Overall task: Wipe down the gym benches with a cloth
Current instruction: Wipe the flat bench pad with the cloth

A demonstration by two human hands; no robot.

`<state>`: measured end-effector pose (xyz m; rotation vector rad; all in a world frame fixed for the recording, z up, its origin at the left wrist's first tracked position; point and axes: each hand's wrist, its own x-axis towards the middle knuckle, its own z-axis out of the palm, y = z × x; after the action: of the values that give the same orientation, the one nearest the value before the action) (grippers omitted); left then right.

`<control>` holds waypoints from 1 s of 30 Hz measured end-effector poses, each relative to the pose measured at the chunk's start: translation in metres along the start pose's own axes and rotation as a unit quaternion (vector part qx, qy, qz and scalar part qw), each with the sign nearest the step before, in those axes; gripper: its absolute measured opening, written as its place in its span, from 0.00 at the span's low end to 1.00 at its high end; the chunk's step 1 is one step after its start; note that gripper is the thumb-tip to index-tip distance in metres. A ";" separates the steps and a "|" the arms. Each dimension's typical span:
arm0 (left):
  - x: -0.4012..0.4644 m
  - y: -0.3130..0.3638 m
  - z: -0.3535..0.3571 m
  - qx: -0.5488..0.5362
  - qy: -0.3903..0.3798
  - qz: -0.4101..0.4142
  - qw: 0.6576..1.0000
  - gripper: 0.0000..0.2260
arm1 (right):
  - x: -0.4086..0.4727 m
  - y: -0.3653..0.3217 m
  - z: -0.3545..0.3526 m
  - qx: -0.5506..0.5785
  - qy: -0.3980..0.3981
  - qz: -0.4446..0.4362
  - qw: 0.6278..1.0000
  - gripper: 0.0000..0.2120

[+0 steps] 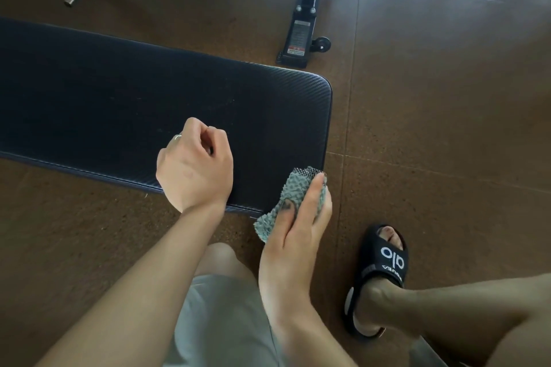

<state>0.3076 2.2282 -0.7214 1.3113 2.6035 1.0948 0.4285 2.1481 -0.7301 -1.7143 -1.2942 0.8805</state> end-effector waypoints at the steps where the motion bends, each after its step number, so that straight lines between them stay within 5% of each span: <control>1: 0.000 -0.001 0.000 0.001 0.000 0.003 1.000 0.12 | 0.004 0.000 0.001 0.001 0.005 -0.002 1.000 0.28; 8: 0.001 -0.001 0.002 0.001 0.008 0.003 1.000 0.12 | 0.108 -0.005 -0.021 0.067 -0.074 0.038 0.994 0.25; 11: 0.001 -0.002 0.002 -0.003 0.013 -0.001 1.000 0.12 | 0.186 -0.019 -0.016 0.008 -0.106 0.045 0.993 0.24; 15: 0.002 -0.001 0.005 0.012 0.025 -0.008 1.000 0.11 | 0.255 -0.044 0.001 -0.175 -0.159 -0.036 0.971 0.16; 21: 0.003 0.000 0.007 0.025 0.021 -0.013 0.999 0.11 | 0.265 -0.092 0.043 -0.413 -0.263 -0.156 0.858 0.17; 30: 0.003 -0.001 0.007 0.031 0.015 -0.008 0.999 0.11 | 0.239 -0.074 0.061 -0.378 -0.235 -0.324 0.834 0.23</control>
<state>0.3066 2.2342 -0.7265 1.2921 2.6859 1.0457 0.4007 2.4031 -0.7062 -1.4097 -2.6246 0.3815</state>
